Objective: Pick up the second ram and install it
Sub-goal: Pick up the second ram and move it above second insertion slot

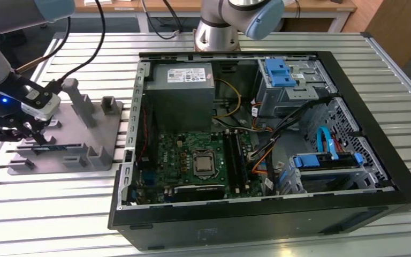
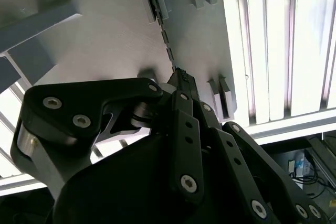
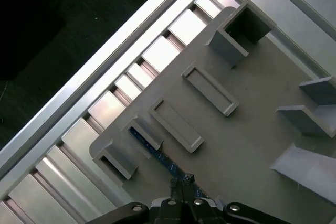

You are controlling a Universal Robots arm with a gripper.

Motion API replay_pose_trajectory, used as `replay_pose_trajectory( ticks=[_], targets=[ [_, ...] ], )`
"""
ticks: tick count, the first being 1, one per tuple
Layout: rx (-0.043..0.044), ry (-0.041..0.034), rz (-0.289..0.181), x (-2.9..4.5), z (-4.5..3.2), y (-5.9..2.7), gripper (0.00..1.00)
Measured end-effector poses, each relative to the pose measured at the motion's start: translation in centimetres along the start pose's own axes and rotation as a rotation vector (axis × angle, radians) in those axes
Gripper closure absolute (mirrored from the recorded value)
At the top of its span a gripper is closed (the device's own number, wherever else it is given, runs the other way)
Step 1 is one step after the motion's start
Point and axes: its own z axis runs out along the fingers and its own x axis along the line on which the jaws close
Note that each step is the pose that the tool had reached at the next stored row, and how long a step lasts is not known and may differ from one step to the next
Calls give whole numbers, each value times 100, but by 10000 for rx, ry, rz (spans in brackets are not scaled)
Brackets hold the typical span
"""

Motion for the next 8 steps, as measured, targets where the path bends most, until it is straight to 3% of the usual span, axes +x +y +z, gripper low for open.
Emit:
replay_pose_trajectory(
  ticks=[8],
  targets=[
    [10,20,-508,0,0,0,90]
  ],
)
